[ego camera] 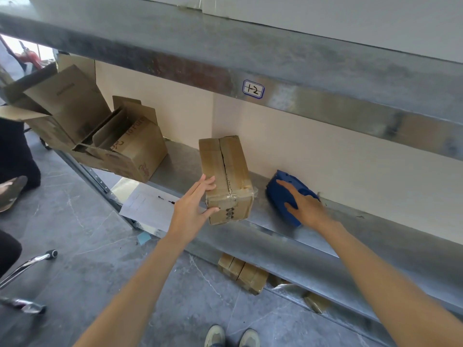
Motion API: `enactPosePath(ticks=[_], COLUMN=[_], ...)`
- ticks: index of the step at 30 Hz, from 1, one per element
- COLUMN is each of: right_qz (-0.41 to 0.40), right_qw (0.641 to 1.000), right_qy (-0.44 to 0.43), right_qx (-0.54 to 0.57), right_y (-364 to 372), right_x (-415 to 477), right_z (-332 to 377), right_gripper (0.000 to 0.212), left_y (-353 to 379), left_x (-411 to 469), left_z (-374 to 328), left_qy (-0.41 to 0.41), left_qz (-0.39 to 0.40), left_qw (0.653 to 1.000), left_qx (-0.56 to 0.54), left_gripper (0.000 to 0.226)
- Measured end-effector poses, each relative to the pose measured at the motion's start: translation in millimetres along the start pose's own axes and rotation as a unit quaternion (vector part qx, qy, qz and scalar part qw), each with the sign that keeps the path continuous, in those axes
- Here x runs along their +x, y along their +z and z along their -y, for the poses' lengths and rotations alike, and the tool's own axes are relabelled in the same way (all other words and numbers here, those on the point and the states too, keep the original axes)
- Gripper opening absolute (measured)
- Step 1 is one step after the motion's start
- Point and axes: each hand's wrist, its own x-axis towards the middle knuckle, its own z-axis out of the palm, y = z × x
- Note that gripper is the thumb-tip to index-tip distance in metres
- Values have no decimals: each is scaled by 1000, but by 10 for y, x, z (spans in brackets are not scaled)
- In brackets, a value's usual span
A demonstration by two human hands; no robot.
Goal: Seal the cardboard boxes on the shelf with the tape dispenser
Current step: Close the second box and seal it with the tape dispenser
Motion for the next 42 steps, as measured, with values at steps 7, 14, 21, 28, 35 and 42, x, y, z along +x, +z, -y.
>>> enactPosePath(ticks=[7,14,21,28,35,42], right_qz=[-5,-165,-101,-110,-150,-212], right_qw=[1000,985,967,961,958,957], right_qy=[15,-36,-188,-180,-195,-180], right_qx=[16,-35,136,178,151,85], right_y=[6,-267,-164,-86,-29,96], right_x=[-66,-213,-209,-150,-99,-61], right_z=[29,301,706,798,829,894], right_gripper=[82,68,64,58,55,64], left_y=[9,24,16,9,5,2], left_x=[-10,-15,-14,-21,-27,-17], left_z=[-42,-46,-60,-89,-91,-39], left_qy=[-14,-17,-15,-13,-18,-4], left_qz=[-1,-3,2,-5,-4,1], left_qw=[1000,1000,1000,1000,1000,1000], left_qx=[5,8,17,5,-15,-14], left_gripper=[58,56,55,55,55,54])
